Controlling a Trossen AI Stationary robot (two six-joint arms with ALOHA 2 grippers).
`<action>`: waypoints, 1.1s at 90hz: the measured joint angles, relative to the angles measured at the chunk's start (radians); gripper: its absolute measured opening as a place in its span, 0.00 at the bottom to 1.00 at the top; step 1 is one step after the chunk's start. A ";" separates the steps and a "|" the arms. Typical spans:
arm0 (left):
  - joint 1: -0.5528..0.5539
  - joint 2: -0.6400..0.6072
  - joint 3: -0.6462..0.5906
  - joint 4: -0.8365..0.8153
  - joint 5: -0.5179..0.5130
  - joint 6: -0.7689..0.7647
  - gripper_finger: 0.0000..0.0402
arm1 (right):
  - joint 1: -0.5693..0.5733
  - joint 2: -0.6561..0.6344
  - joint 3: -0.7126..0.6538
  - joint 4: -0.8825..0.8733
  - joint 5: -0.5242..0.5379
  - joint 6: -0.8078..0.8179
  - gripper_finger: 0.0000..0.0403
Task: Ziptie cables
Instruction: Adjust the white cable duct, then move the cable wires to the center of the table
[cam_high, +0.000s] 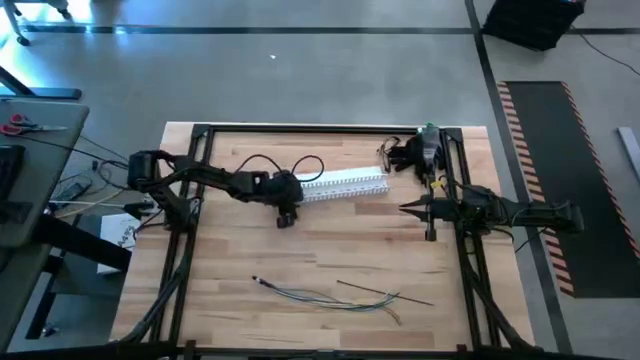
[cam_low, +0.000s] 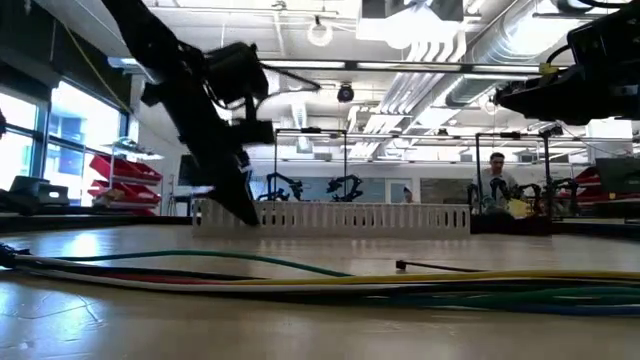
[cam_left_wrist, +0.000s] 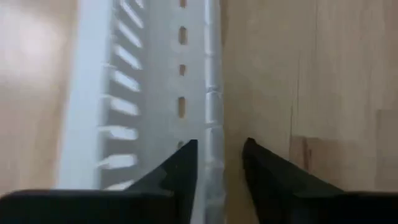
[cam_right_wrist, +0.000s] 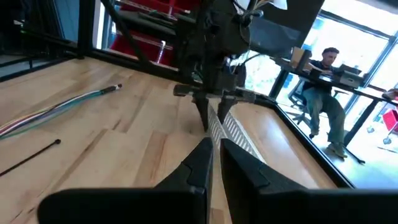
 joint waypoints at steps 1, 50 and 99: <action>0.000 -0.009 0.000 -0.004 -0.001 -0.002 0.33 | 0.000 0.000 0.000 0.000 0.000 0.000 0.04; -0.313 -0.321 0.002 -0.254 0.015 -0.356 0.37 | 0.000 0.000 0.000 0.000 0.000 0.000 0.04; -0.909 -0.188 0.003 -0.238 -0.221 -0.827 0.38 | 0.000 0.000 0.000 0.000 0.000 0.000 0.04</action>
